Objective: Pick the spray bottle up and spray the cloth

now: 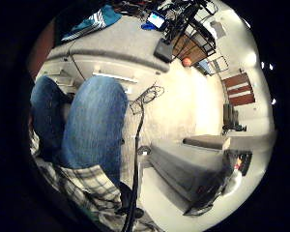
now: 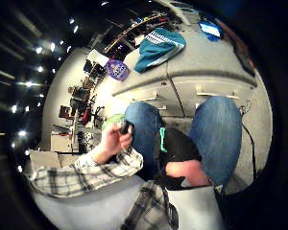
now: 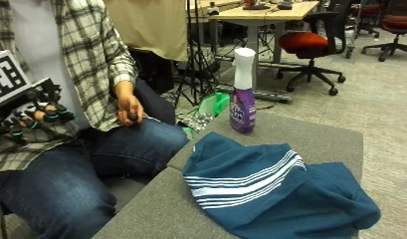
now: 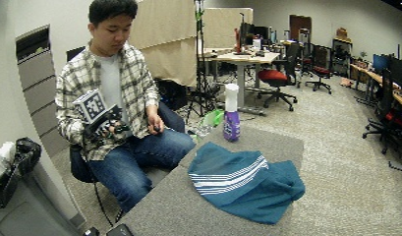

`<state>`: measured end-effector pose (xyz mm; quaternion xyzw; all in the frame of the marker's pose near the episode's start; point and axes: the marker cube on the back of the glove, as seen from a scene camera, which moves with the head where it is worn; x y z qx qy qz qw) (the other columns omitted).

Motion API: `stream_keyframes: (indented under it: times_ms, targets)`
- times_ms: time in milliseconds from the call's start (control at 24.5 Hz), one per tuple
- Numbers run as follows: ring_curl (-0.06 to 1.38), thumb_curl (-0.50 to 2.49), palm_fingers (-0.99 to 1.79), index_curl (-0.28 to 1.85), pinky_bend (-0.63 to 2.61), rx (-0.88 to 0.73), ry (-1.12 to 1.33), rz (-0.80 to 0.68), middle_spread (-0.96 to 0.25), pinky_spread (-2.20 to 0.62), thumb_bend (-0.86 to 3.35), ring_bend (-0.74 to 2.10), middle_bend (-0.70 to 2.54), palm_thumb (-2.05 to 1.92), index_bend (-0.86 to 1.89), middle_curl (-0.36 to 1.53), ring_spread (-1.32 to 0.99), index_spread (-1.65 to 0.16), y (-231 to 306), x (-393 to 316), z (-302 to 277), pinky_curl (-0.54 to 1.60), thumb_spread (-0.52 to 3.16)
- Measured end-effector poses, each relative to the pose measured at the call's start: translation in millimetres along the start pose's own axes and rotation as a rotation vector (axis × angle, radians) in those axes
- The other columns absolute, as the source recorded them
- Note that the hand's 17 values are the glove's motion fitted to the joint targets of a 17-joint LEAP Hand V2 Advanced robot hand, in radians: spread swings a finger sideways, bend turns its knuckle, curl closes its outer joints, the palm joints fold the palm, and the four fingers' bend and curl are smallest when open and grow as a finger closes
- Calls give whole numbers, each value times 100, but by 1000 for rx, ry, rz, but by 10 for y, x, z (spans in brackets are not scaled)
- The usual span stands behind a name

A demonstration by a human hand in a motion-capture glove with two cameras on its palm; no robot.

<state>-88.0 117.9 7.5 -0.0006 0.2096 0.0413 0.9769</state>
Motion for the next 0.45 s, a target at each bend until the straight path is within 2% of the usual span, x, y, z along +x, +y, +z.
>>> stream_keyframes:
  times_ms: [122,244,448]
  targets:
    - [31,44,10,30,43,-90,-66,-118,-9,21,1,23,19,52,18,30,13,-40,570,90,163,30,105]
    - [31,44,10,31,43,-112,4,-92,-8,21,0,23,19,54,18,30,13,-39,1144,9,321,30,106]
    - [31,45,11,32,43,-73,-141,-49,-8,21,-1,22,18,57,18,30,13,-39,1054,211,186,29,107]
